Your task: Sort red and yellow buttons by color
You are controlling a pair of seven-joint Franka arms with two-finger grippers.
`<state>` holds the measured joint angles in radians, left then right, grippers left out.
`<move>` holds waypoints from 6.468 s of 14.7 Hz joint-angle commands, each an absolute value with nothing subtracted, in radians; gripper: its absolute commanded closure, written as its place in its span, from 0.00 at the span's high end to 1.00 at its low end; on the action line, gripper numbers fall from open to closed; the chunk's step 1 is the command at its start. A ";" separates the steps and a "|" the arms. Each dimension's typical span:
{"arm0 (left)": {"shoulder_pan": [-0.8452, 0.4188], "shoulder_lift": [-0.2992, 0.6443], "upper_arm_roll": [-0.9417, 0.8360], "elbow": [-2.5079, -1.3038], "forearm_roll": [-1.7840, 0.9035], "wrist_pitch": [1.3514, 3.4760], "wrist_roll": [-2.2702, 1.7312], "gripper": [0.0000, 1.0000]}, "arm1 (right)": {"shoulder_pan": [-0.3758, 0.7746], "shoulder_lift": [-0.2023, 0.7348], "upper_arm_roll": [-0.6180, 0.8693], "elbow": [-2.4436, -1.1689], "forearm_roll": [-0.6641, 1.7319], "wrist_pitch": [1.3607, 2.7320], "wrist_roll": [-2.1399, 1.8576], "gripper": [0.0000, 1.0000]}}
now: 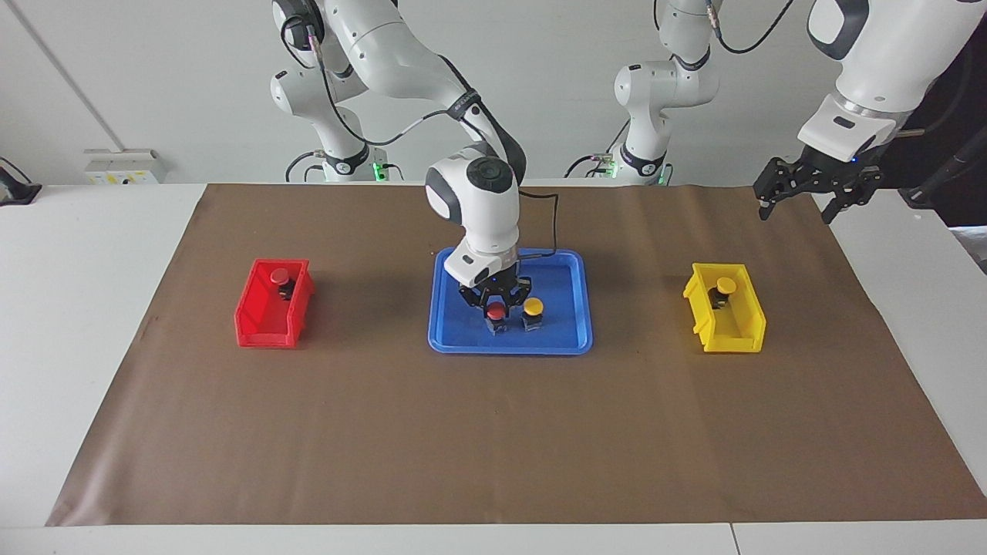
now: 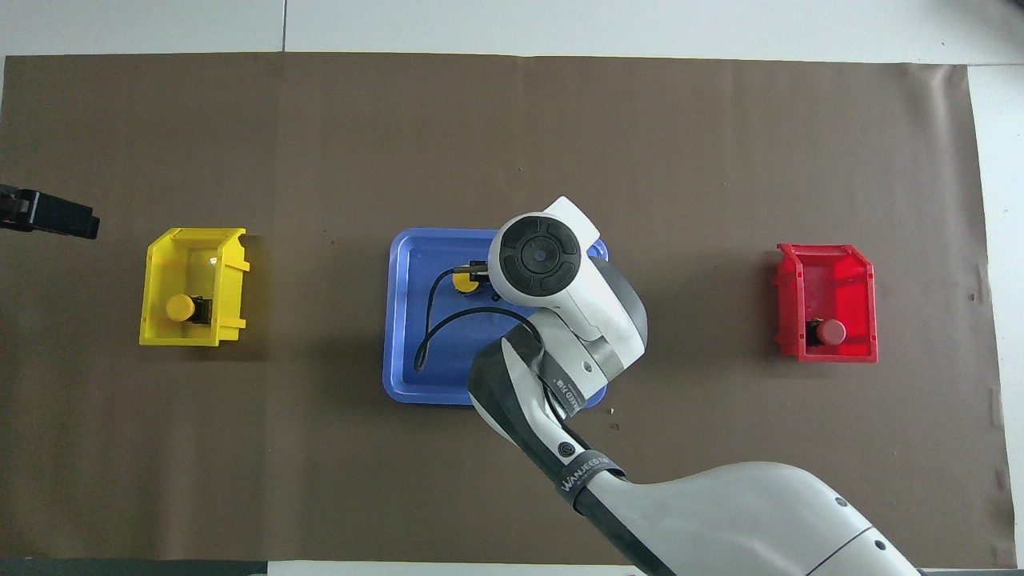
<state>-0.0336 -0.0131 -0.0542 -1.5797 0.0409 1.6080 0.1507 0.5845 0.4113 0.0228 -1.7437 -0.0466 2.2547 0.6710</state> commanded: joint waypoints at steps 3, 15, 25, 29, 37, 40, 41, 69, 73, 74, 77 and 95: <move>-0.058 -0.092 -0.051 -1.808 -0.006 1.835 0.016 1.00 | 0.484 0.376 0.026 -1.553 -0.046 1.963 0.502 0.11; -0.590 0.256 -0.049 -1.807 0.055 2.121 -0.791 0.91 | -0.123 -0.037 0.015 -2.098 0.086 2.111 -0.411 0.11; -0.632 0.360 -0.049 -1.753 0.078 2.143 -0.844 0.79 | -0.156 -0.012 0.017 -2.252 0.084 2.344 -0.465 0.12; -0.634 0.365 -0.051 -1.756 0.077 2.166 -0.842 0.75 | -0.146 -0.006 0.017 -2.299 0.084 2.402 -0.448 0.12; -0.643 0.373 -0.051 -1.773 0.075 2.203 -0.838 0.32 | -0.172 0.008 0.015 -2.162 0.084 2.237 -0.457 1.00; -0.644 0.371 -0.051 -1.775 0.072 2.198 -0.836 0.14 | -0.167 -0.003 0.015 -1.930 0.083 1.957 -0.450 1.00; -0.643 0.373 -0.051 -1.772 0.071 2.195 -0.836 0.10 | -0.167 -0.006 0.014 -1.863 0.083 1.874 -0.448 1.00; -0.011 0.120 -0.034 -1.885 0.074 1.992 0.164 0.02 | -0.101 -0.003 0.017 -1.575 -0.041 1.560 -0.132 1.00; -0.009 0.100 -0.034 -1.980 0.074 2.100 0.161 0.02 | -0.086 -0.003 -0.014 -1.574 -0.041 1.554 -0.114 1.00; -0.009 0.095 -0.034 -2.002 0.074 2.124 0.160 0.02 | -0.072 -0.005 -0.020 -1.575 -0.043 1.551 -0.112 1.00; -0.009 0.097 -0.034 -2.036 0.074 2.164 0.158 0.02 | -0.063 -0.009 -0.021 -1.580 -0.044 1.546 -0.109 1.00; -0.012 0.109 -0.032 -1.843 0.078 1.972 0.164 0.98 | -0.034 0.009 -0.052 -1.571 -0.041 1.545 -0.115 1.00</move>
